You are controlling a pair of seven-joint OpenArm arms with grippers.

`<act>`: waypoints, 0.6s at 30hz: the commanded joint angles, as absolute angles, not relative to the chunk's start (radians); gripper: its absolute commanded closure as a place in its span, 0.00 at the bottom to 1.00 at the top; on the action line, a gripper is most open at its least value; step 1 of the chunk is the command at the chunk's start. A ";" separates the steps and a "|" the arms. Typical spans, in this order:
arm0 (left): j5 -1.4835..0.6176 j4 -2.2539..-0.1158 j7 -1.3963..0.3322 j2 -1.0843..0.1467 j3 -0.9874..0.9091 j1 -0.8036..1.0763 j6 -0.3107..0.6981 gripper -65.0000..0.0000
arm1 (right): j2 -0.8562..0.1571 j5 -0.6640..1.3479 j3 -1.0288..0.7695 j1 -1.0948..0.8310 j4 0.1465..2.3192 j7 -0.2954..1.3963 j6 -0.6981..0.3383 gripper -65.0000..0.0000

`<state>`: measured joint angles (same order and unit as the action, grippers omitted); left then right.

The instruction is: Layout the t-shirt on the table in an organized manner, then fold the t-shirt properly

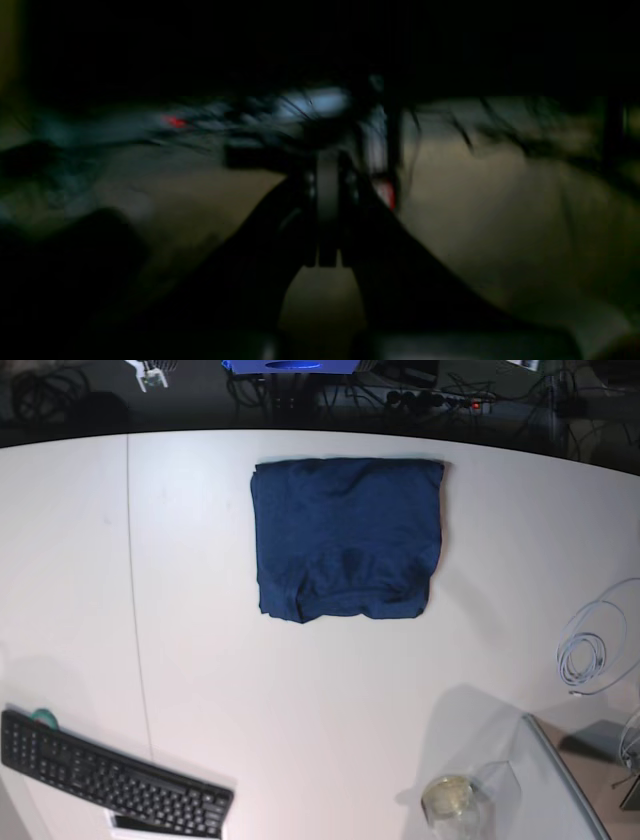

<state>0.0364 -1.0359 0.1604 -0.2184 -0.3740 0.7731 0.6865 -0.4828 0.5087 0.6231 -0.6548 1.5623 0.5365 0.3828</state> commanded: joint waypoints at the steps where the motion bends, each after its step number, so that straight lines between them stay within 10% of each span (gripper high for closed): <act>1: 0.061 -0.967 0.226 -0.214 -0.332 0.760 0.671 1.00 | -0.476 0.513 0.644 -0.653 1.508 0.507 0.351 1.00; 8: 0.151 -0.188 0.521 -0.208 -0.102 0.386 0.538 1.00 | -0.275 0.513 0.746 -0.429 0.742 0.202 0.309 1.00; 12: 0.153 0.000 0.558 -0.208 0.045 0.223 0.455 1.00 | -0.093 0.513 0.753 -0.220 0.041 -0.255 0.308 1.00; 18: 0.153 -0.031 0.473 -0.214 0.283 0.140 0.309 1.00 | -0.070 0.518 0.746 -0.185 0.000 -0.492 0.308 1.00</act>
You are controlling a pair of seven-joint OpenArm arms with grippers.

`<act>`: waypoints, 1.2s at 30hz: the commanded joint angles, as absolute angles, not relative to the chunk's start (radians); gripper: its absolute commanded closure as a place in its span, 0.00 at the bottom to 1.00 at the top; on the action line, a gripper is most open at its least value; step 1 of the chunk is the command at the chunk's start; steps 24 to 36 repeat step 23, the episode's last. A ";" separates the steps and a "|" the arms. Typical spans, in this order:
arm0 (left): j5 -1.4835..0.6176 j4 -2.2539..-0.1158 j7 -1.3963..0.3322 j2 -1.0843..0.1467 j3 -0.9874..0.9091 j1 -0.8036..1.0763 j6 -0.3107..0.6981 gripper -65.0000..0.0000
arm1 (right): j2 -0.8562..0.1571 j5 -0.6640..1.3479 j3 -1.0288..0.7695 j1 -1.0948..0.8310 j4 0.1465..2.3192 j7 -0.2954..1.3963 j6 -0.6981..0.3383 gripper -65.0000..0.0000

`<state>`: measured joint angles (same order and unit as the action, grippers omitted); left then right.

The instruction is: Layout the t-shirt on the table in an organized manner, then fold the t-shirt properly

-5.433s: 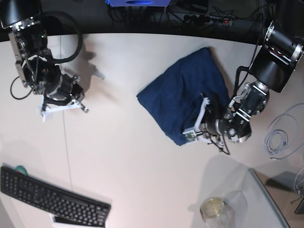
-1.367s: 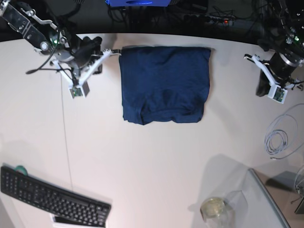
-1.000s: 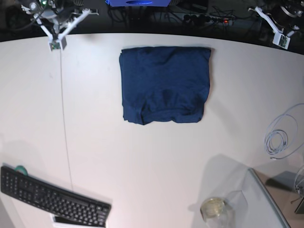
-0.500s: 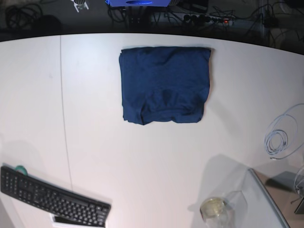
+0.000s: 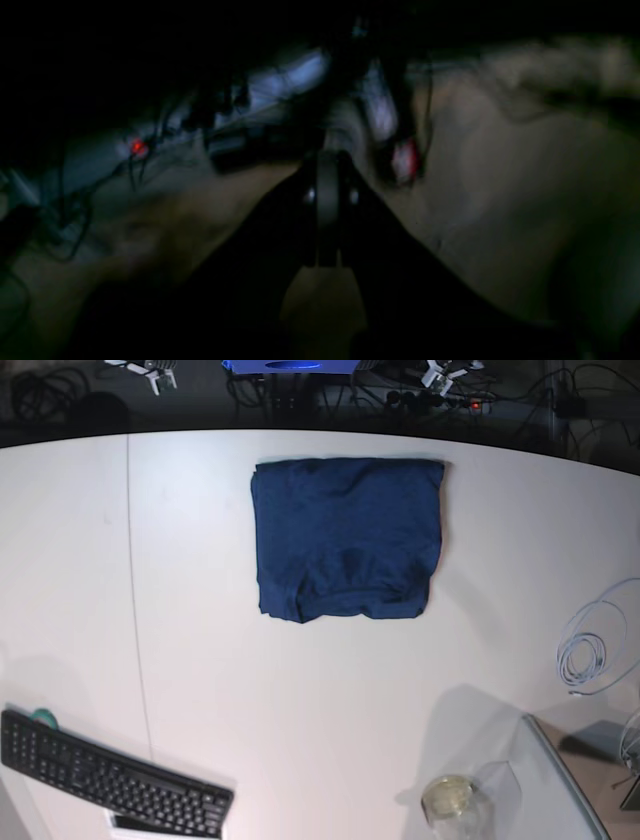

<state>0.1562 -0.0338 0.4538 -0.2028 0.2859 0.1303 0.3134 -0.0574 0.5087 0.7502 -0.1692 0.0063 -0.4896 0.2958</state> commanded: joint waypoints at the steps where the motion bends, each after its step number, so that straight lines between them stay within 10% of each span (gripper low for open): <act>1: 0.153 -0.031 0.446 -0.213 0.308 0.131 0.294 1.00 | -0.070 0.518 0.746 -0.188 0.004 -0.452 0.308 1.00; 36: 0.151 -0.102 0.432 -0.223 0.381 0.119 0.193 1.00 | -0.116 0.513 0.553 -0.162 0.151 -0.406 0.308 1.00</act>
